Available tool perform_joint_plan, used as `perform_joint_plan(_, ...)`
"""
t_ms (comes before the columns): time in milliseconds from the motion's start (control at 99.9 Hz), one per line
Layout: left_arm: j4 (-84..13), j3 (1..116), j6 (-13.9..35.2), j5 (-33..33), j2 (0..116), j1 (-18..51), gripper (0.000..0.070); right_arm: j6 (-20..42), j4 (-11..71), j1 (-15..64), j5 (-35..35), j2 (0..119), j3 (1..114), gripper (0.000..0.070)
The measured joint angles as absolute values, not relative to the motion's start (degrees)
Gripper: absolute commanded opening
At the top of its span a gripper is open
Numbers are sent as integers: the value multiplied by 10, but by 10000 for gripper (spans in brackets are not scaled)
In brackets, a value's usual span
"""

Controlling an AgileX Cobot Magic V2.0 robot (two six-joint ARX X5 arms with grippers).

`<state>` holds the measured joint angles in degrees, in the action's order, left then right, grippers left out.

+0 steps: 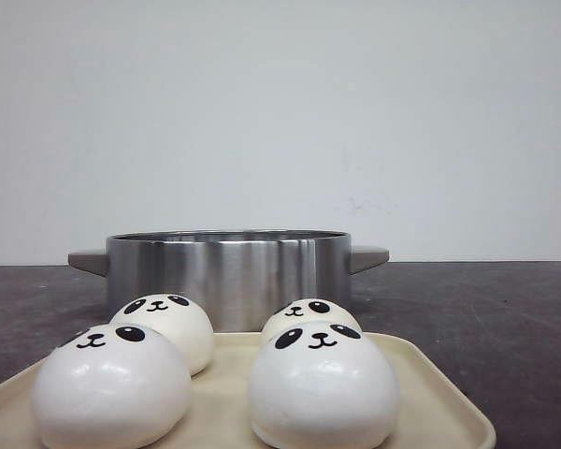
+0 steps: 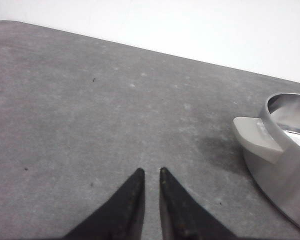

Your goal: Steam buns

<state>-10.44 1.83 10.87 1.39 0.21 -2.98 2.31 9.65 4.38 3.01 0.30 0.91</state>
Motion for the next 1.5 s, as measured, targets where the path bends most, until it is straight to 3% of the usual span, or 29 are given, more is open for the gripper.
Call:
perform_joint_plan(1302,-104,18,109,14,2,-30,11,24,94,44,30,3,9,6)
perform_joint_plan(1502,-104,18,109,14,2,-30,11,87,51,44,64,3,9,6)
